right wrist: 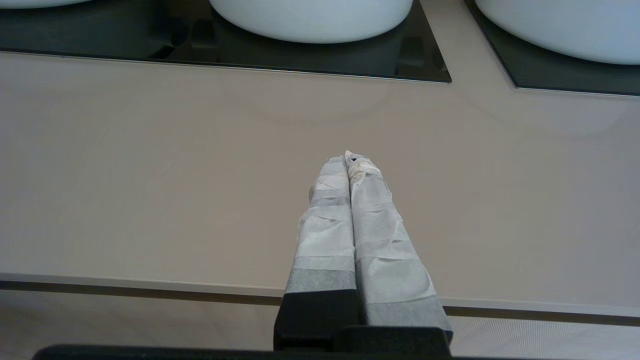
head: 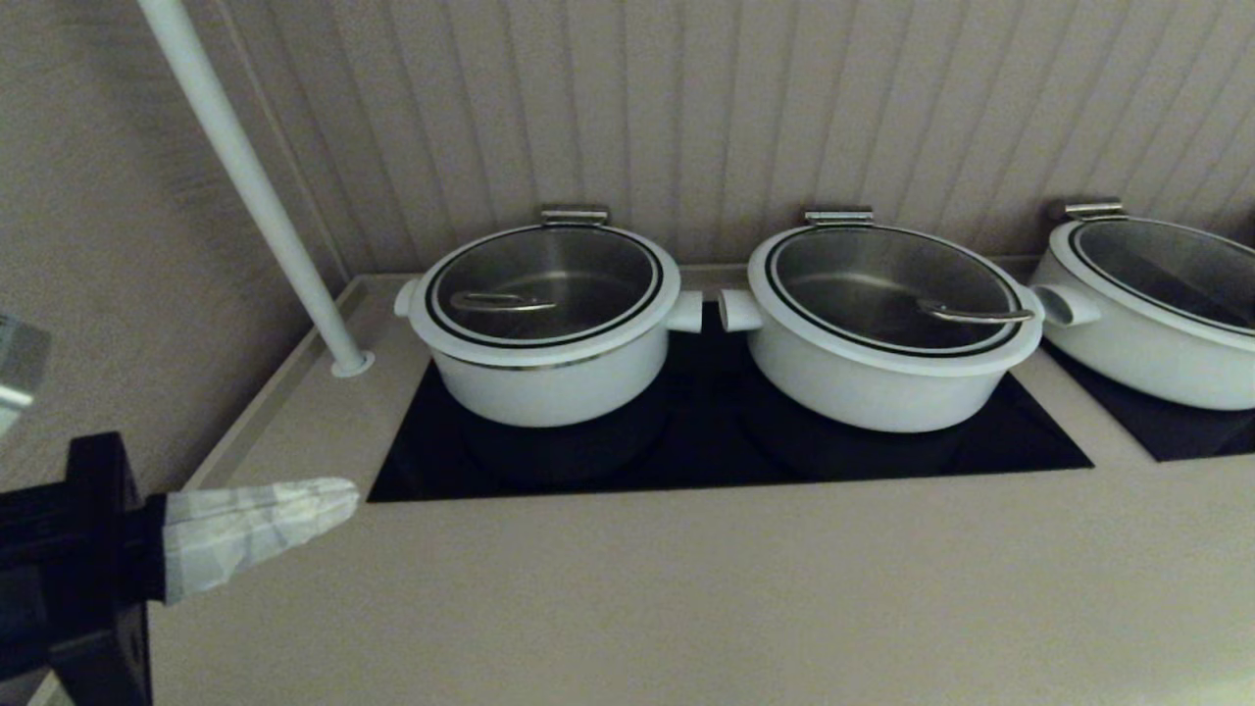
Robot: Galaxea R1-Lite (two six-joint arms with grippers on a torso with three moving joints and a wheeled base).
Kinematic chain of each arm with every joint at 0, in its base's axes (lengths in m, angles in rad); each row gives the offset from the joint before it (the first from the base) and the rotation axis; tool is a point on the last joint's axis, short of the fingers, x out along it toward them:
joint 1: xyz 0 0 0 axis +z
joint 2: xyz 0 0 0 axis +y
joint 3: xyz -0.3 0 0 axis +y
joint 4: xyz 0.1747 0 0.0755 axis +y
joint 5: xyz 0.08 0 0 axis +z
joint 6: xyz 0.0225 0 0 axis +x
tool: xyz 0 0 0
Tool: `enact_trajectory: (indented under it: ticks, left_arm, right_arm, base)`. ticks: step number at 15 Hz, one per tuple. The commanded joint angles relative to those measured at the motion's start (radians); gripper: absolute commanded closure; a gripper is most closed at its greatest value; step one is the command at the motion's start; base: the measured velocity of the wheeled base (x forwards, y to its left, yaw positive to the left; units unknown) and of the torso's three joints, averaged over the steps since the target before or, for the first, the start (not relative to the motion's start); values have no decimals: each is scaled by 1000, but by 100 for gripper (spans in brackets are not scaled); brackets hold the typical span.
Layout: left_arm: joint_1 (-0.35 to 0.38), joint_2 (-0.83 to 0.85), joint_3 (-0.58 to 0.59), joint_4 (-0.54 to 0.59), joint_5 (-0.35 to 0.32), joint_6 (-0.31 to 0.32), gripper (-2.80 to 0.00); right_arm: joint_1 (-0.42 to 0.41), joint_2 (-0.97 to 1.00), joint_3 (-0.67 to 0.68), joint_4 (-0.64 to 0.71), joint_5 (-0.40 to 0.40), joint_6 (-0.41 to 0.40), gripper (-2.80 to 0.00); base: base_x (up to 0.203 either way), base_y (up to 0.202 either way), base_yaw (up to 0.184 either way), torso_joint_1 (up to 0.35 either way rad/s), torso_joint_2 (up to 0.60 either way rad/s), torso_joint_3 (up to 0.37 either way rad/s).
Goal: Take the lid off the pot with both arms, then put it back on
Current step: Open the food pot lid a small opening with the left arm
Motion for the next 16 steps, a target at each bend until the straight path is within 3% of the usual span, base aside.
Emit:
enact_trajectory:
  ticks: [1,5,10,16]
  left_arm:
    - [-2,79,-3,-13,-4,2,0]
    - [-18,230,-8,-237,2,-5,0]
    - [-85,343,-59,-256,7,-7,0]
    - [-93,495,-151,-301,15,-7,0]
  right_arm:
    - [0,2,0,0,1,-1,0]
    - [0,2,0,0,1,-1,0]
    - [0,1,0,0,1,-1,0]
    - [0,2,0,0,1,-1,0]
  base:
    - [0,0,0,0,0,0]
    - [0,0,0,0,0,0]
    - [0,0,0,0,0,0]
    - [0,0,0,0,0,0]
